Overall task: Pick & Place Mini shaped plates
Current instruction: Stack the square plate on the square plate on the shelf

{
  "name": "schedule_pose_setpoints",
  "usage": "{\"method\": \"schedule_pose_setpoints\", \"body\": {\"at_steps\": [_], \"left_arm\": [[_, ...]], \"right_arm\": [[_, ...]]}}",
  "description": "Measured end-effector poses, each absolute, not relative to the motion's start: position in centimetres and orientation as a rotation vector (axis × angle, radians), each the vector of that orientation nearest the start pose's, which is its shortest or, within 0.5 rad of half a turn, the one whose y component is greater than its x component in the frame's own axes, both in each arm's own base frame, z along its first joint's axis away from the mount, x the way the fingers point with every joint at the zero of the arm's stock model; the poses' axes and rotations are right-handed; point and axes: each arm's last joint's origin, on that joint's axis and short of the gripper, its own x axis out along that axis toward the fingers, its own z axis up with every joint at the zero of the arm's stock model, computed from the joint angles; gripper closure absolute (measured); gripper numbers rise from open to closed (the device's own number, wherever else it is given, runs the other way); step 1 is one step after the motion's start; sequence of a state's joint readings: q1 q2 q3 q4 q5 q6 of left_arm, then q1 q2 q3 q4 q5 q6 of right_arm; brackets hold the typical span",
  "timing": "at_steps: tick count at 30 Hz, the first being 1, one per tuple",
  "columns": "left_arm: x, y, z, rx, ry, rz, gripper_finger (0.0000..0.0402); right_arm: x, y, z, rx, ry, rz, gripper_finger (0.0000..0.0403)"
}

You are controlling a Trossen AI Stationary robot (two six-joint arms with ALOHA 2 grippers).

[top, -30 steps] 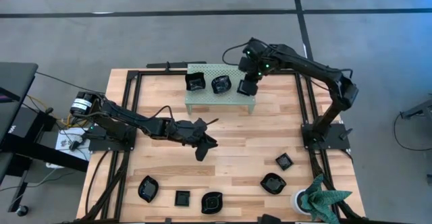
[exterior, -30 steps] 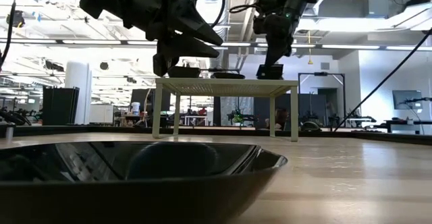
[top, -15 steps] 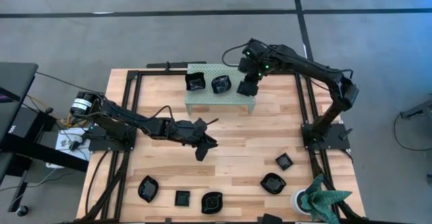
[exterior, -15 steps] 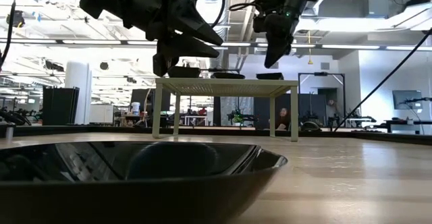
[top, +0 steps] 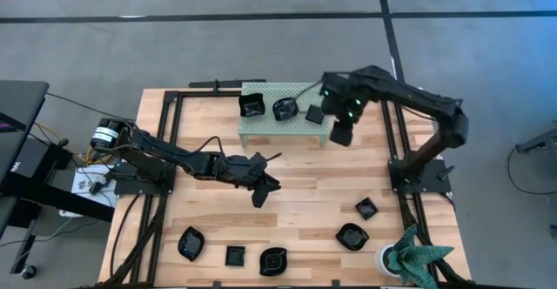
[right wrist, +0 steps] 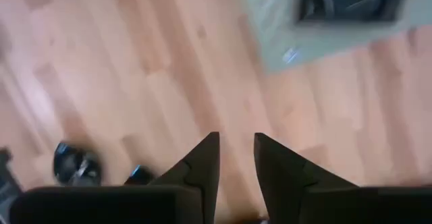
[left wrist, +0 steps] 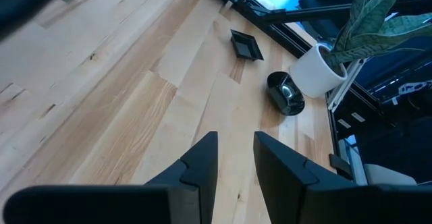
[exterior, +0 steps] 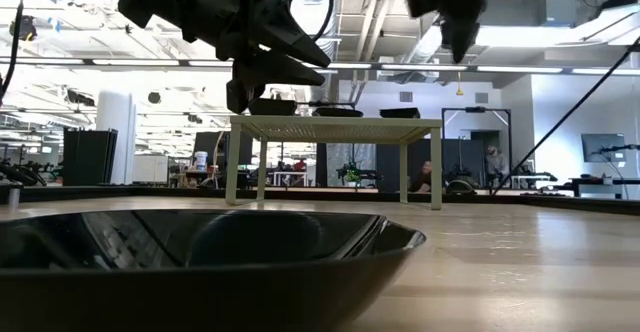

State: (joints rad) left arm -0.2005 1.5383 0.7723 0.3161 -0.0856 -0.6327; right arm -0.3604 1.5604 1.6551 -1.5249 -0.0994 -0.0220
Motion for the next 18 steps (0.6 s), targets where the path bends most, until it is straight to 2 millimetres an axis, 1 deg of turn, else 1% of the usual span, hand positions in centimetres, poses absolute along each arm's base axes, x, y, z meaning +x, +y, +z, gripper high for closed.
{"method": "schedule_pose_setpoints", "body": {"at_steps": [4,7,9,12,14,18], "left_arm": [[31.1,-6.2,19.9,-0.557,0.465,0.028,0.0304],[31.0,-6.2,19.9,-0.556,0.464,0.025,0.0304],[31.0,-6.3,19.9,-0.557,0.463,0.022,0.0304],[31.1,-6.3,19.9,-0.557,0.46,0.022,0.0304],[31.1,-6.3,19.9,-0.557,0.46,0.021,0.0304],[31.1,-6.3,20.0,-0.558,0.455,0.02,0.0304]], "right_arm": [[23.0,-6.2,35.6,0.286,1.358,-0.201,0.0315],[20.5,-4.6,35.0,0.313,1.272,-0.247,0.0315],[18.8,-3.7,34.0,0.374,1.221,-0.283,0.0315],[16.6,-2.6,32.0,0.502,1.191,-0.341,0.0315],[15.4,-1.8,30.1,0.607,1.233,-0.362,0.0315],[13.8,-0.5,25.9,0.788,1.34,-0.438,0.0315]]}}
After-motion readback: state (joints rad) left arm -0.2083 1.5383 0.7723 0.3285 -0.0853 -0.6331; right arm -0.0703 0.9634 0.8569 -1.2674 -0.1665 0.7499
